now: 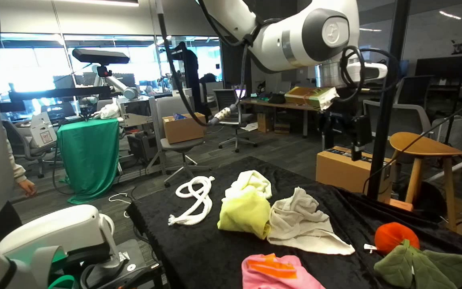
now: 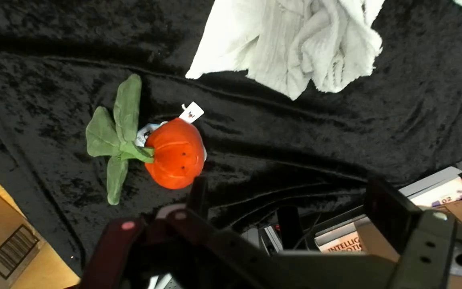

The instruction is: Move the green towel, the beetroot plushy, the pink shirt and the rope to the middle of the table

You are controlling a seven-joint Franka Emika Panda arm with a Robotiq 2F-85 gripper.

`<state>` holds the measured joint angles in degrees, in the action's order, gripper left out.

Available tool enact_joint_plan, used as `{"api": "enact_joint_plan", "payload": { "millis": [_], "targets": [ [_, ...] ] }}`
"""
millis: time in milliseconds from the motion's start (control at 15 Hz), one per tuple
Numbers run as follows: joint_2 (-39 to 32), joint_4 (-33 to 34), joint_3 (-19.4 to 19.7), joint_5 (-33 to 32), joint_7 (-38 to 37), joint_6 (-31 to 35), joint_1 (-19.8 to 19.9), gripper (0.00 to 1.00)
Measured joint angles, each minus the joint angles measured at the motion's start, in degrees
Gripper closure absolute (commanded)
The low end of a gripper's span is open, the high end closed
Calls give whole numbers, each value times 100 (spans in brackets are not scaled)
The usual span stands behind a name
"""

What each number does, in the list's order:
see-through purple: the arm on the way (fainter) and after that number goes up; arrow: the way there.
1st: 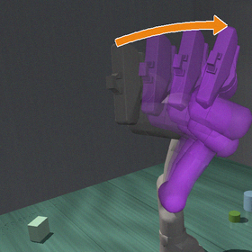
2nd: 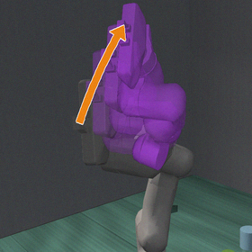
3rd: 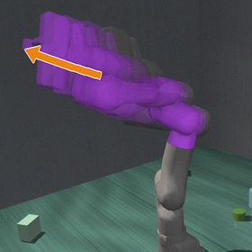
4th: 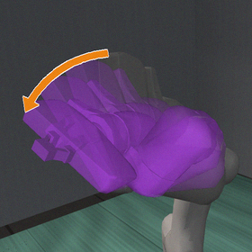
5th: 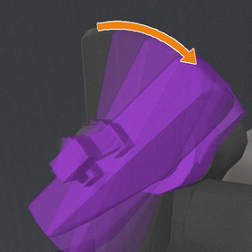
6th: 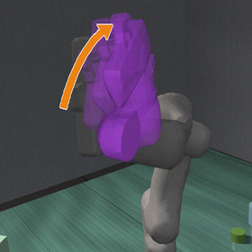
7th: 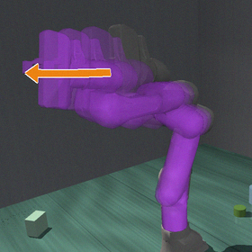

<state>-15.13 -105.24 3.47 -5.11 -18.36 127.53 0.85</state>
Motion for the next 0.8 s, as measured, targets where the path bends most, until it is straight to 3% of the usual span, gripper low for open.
{"api": "enact_joint_plan", "payload": {
  "millis": [800],
  "targets": [
    [-1535,1176,124,260,183,-463,291,0]
  ]
}}
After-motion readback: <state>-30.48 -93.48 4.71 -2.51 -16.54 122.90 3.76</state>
